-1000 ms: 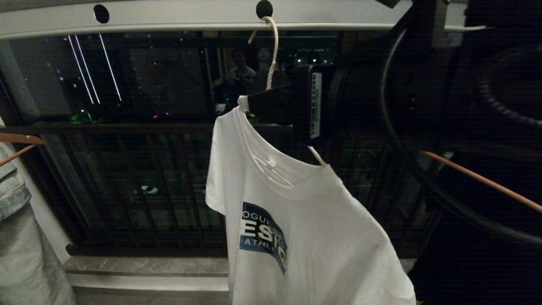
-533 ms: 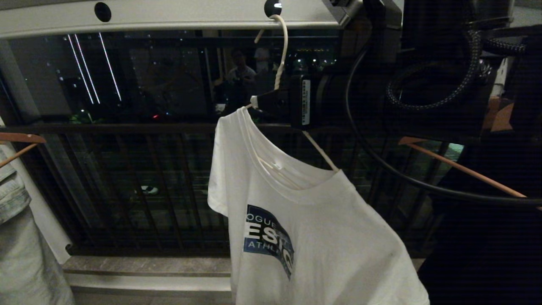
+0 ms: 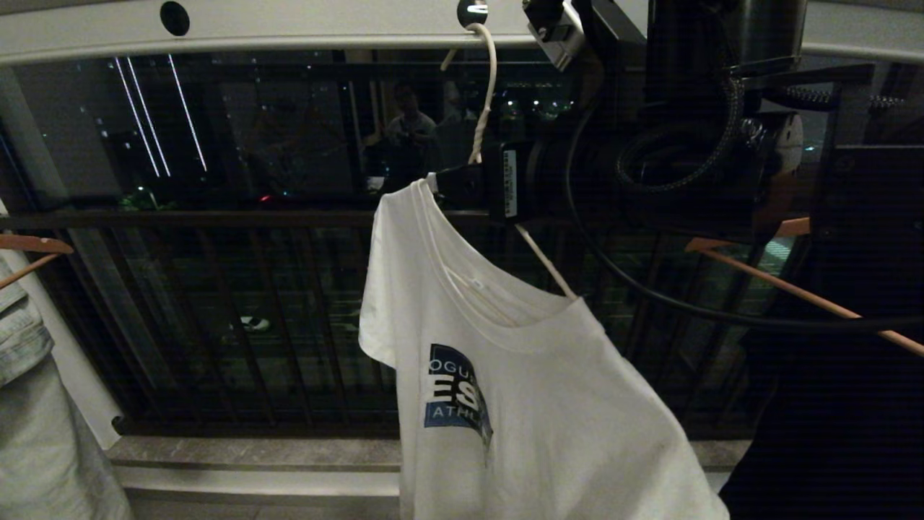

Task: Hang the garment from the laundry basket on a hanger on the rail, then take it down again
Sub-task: Take the clothes off the clothes rack

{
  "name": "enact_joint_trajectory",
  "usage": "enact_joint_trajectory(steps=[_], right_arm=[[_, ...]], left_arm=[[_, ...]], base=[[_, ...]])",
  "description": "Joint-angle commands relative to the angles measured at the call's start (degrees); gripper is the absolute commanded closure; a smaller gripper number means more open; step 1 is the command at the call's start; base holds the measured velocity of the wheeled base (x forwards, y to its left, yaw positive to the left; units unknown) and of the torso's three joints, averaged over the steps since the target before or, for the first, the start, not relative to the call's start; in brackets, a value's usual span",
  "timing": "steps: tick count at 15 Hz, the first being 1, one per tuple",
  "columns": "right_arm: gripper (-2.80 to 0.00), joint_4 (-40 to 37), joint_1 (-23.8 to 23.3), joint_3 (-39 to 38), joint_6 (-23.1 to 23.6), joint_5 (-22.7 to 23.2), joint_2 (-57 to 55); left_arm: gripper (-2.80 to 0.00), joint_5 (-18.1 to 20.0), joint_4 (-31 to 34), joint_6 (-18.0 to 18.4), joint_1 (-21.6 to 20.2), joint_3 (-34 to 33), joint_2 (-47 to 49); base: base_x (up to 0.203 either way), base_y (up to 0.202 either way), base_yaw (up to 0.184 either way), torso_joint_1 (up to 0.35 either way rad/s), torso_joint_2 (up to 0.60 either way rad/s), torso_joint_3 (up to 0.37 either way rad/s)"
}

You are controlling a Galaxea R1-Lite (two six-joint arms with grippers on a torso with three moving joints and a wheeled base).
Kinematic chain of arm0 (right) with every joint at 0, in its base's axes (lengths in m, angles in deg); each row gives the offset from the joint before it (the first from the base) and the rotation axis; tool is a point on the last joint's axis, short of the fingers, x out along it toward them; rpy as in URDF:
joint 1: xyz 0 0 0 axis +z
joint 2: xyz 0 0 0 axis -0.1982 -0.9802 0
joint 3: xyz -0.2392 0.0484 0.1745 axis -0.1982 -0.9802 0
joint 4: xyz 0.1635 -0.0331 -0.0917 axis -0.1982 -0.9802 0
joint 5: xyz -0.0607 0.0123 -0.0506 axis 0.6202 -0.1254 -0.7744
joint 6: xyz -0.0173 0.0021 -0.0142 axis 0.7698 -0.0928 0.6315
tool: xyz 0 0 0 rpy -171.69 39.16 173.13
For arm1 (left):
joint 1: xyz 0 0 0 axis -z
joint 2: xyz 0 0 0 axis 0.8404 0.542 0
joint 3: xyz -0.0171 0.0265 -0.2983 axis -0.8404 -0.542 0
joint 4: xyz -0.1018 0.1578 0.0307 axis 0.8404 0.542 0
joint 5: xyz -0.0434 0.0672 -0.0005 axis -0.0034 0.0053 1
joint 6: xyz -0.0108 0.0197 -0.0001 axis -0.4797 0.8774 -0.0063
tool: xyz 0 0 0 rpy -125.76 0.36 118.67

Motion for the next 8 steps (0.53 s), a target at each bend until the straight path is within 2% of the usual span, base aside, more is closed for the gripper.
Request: enact_joint_trajectory(steps=[1,2,8], right_arm=[[-2.80,-0.1,0.0,0.1,0.2,-0.1,-0.5],[0.00,-0.2,0.0,0.0,0.3,-0.1,-0.5],[0.00,0.0,0.2,0.1,3.1,-0.1,-0.2]], left_arm=[[0.00,0.0,-0.1,0.0,0.0,-0.9,0.0],[0.00,0.0,0.0,0.0,0.0,-0.9,0.0],[0.00,0.0,0.0,0.0,0.0,-0.9,0.0]], base=[[0.000,0.000,0.000,0.000,0.00,0.000],[0.000,0.000,0.000,0.000,0.00,0.000],[0.000,0.000,0.000,0.000,0.00,0.000]])
